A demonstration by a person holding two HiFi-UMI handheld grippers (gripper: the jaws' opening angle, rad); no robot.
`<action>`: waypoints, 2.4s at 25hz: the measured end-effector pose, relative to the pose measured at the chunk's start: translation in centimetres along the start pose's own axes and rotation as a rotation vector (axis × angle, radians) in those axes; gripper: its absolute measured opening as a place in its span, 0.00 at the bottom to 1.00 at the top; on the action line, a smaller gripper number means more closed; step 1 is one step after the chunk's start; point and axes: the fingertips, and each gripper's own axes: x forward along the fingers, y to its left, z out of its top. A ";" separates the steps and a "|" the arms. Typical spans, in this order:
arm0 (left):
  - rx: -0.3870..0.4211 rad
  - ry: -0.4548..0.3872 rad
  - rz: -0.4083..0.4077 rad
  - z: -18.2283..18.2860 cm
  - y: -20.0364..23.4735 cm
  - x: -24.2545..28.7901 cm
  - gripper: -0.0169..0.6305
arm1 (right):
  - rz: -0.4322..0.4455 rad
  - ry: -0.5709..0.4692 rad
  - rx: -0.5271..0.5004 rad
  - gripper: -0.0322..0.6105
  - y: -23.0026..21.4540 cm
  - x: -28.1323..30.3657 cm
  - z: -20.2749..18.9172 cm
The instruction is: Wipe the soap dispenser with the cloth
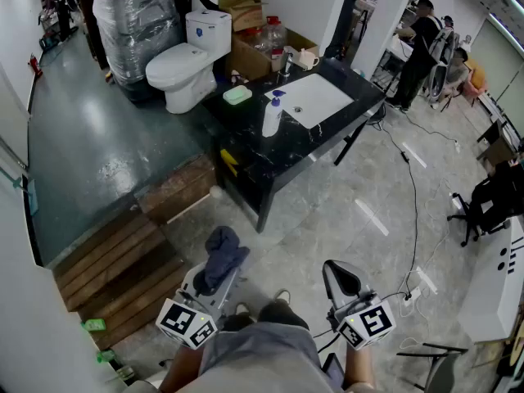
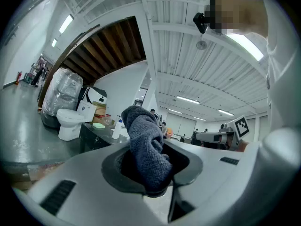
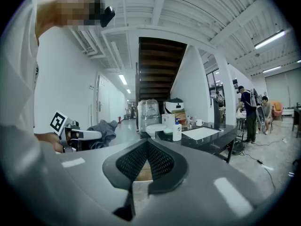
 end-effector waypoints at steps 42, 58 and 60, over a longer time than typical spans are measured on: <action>0.091 0.081 -0.038 -0.5 -10.9 21.5 0.19 | 0.113 -0.040 0.140 0.05 -19.5 -4.9 -3.0; 0.049 0.131 -0.168 -2.5 -11.5 32.1 0.19 | 0.064 0.017 0.159 0.05 -26.7 -3.6 -3.5; 0.043 0.125 -0.168 -1.9 -10.6 33.9 0.19 | 0.084 0.023 0.132 0.05 -27.6 -1.8 -2.7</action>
